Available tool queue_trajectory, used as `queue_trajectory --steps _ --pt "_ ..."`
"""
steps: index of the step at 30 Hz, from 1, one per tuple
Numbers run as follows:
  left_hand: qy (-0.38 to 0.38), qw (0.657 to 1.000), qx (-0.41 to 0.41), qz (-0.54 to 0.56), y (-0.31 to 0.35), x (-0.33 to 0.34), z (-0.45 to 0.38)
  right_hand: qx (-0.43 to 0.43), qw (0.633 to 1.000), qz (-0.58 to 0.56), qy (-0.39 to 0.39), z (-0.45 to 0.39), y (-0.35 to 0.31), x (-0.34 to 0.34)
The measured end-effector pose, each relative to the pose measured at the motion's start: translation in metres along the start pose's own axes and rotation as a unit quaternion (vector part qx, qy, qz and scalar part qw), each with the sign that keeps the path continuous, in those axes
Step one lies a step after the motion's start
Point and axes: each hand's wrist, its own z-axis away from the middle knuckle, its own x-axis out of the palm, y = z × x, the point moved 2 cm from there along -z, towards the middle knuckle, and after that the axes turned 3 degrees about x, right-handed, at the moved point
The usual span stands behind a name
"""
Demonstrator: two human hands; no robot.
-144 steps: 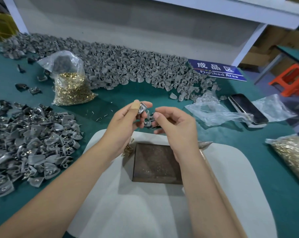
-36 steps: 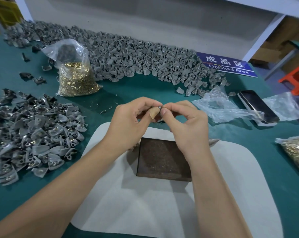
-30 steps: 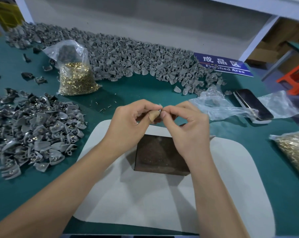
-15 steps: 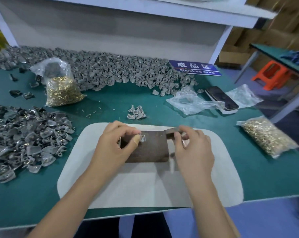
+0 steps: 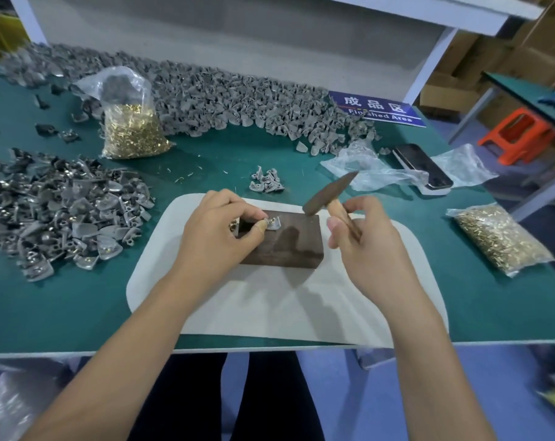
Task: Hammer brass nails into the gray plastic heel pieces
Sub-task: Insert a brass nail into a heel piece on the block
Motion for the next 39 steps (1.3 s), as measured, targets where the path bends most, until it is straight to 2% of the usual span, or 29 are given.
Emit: queue_trajectory --steps 3,5,8,13,18,23,28,32,36,39 --pt "0.002 1.000 -0.005 0.000 -0.001 -0.001 0.001 -0.065 0.997 0.025 -0.043 0.009 -0.017 0.013" --pt "0.006 1.000 -0.010 0.000 -0.003 -0.002 0.001 -0.084 0.995 0.046 -0.029 0.012 -0.027 0.021" --pt "0.015 1.000 -0.024 -0.001 -0.004 -0.004 0.001 -0.076 0.996 0.049 0.005 0.012 -0.036 0.026" --pt "0.012 0.999 -0.031 -0.019 -0.008 -0.007 0.001 -0.089 0.989 0.117 0.027 0.004 -0.045 0.022" --pt "0.002 0.999 -0.030 -0.035 -0.008 -0.008 0.000 -0.088 0.988 0.106 0.071 0.005 -0.048 0.021" --pt "0.003 0.999 -0.037 -0.038 -0.009 -0.008 -0.001 -0.069 0.984 0.162 0.010 0.007 -0.047 0.034" --pt "0.001 0.999 -0.045 -0.027 -0.010 -0.007 0.000 -0.081 0.988 0.111 0.072 0.005 -0.050 0.030" --pt "0.003 0.998 -0.049 -0.025 -0.010 -0.006 0.001 -0.066 0.984 0.165 0.018 0.002 -0.048 0.033" --pt "-0.001 0.998 -0.053 -0.021 -0.011 -0.006 0.001 -0.074 0.986 0.118 0.092 0.002 -0.049 0.030" --pt "0.003 0.998 -0.055 -0.023 -0.012 -0.006 0.000 -0.073 0.982 0.173 0.031 0.001 -0.049 0.036"
